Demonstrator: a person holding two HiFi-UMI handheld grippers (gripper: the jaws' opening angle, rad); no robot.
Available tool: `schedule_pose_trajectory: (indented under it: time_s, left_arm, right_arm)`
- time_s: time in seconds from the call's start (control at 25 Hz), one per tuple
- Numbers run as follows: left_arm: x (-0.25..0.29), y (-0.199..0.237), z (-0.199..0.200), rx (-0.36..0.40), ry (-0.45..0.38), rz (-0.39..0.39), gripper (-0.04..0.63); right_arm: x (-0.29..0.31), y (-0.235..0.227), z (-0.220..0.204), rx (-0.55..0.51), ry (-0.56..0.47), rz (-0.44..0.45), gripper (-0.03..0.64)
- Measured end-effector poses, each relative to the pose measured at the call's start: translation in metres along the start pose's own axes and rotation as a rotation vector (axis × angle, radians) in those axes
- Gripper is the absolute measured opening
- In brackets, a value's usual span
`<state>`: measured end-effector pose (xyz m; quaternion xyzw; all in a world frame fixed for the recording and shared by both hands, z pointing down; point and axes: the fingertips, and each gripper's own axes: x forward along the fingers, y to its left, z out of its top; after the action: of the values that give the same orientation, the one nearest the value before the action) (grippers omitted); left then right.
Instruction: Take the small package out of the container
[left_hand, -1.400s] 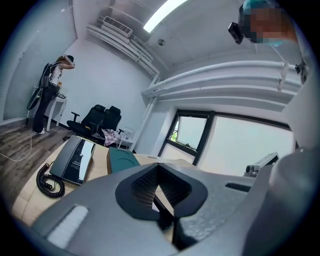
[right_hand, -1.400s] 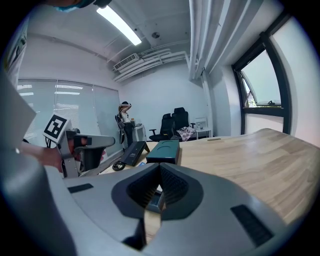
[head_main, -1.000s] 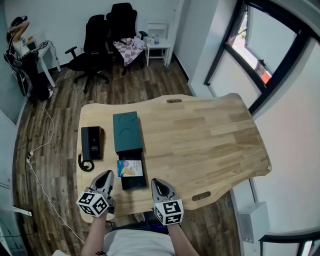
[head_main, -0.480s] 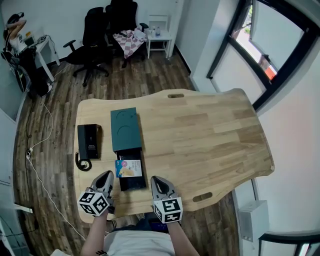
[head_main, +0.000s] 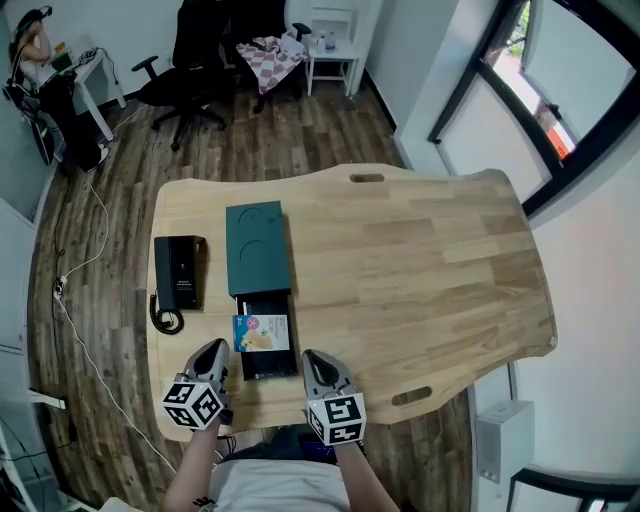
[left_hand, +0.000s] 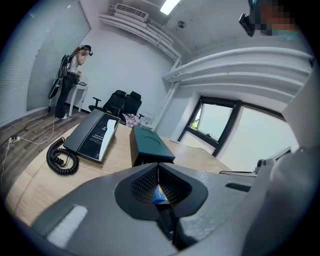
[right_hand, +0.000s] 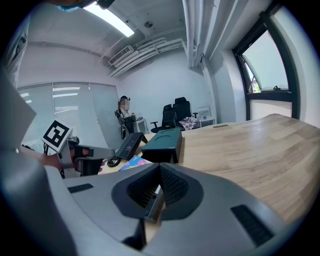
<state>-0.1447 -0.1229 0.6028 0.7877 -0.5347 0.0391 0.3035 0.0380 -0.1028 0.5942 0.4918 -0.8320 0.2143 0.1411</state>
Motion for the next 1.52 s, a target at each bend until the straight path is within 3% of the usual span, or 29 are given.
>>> schedule_pose_trajectory:
  time_s: [0.28, 0.48, 0.64, 0.92, 1.12, 1.28, 1.52]
  left_arm:
    - [0.016, 0.012, -0.012, -0.090, 0.028, 0.005, 0.008]
    - [0.033, 0.015, -0.028, -0.156, 0.077, 0.006, 0.141]
    - [0.045, 0.019, -0.038, -0.211, 0.109, 0.005, 0.173]
    - [0.058, 0.021, -0.044, -0.268, 0.129, -0.006, 0.173]
    - [0.063, 0.020, -0.045, -0.265, 0.140, -0.022, 0.172]
    - [0.061, 0.018, -0.043, -0.283, 0.145, -0.031, 0.135]
    - [0.048, 0.017, -0.013, -0.320, 0.029, -0.040, 0.103]
  right_arm:
    - [0.015, -0.007, -0.009, -0.003, 0.047, 0.019, 0.006]
    - [0.025, -0.017, -0.014, -0.002, 0.079, 0.026, 0.006]
    - [0.036, -0.025, -0.016, 0.006, 0.099, 0.035, 0.006]
    - [0.052, -0.032, -0.020, 0.014, 0.131, 0.056, 0.006]
    - [0.059, -0.036, -0.023, 0.018, 0.143, 0.064, 0.006]
    - [0.058, -0.036, -0.023, 0.018, 0.143, 0.069, 0.006]
    - [0.052, -0.038, -0.021, 0.013, 0.132, 0.055, 0.006]
